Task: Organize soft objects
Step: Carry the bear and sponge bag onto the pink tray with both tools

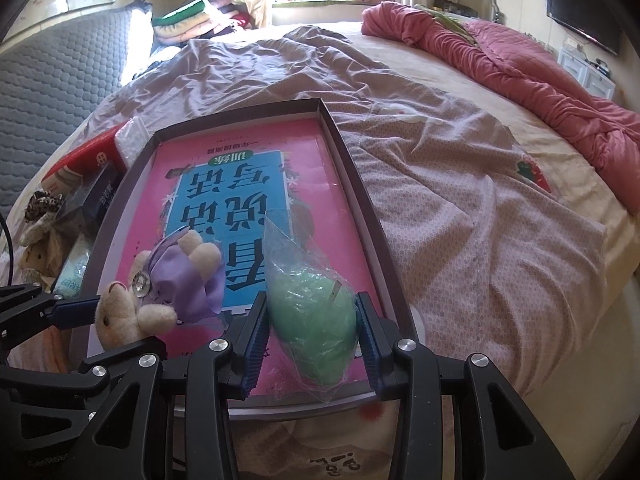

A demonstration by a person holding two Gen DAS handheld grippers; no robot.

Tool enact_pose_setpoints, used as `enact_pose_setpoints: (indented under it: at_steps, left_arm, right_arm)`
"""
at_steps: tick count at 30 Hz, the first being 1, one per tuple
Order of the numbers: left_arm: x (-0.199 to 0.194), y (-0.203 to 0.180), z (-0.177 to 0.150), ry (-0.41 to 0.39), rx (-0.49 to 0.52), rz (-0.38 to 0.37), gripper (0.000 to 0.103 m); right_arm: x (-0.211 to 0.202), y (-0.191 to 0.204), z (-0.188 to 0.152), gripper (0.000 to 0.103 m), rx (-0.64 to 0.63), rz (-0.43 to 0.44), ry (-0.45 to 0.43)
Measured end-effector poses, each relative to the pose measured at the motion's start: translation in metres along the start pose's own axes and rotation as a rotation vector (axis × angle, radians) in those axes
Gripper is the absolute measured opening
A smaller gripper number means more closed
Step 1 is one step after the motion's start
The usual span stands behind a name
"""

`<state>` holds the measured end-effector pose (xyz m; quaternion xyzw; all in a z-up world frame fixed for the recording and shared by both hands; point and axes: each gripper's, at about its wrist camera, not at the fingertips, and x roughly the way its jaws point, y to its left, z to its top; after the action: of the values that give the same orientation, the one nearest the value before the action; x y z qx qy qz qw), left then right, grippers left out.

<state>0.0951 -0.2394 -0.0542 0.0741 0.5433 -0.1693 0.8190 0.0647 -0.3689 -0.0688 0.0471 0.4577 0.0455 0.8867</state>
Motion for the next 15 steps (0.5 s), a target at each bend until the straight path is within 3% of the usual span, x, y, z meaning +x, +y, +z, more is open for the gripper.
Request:
enact_pose_setpoints:
  at_steps: [15]
  left_arm:
    - [0.0044,0.0026,-0.0030,0.014,-0.012,0.012,0.053]
  right_arm:
    - [0.0000,-0.0040,-0.0016,0.043,0.030,-0.014,-0.004]
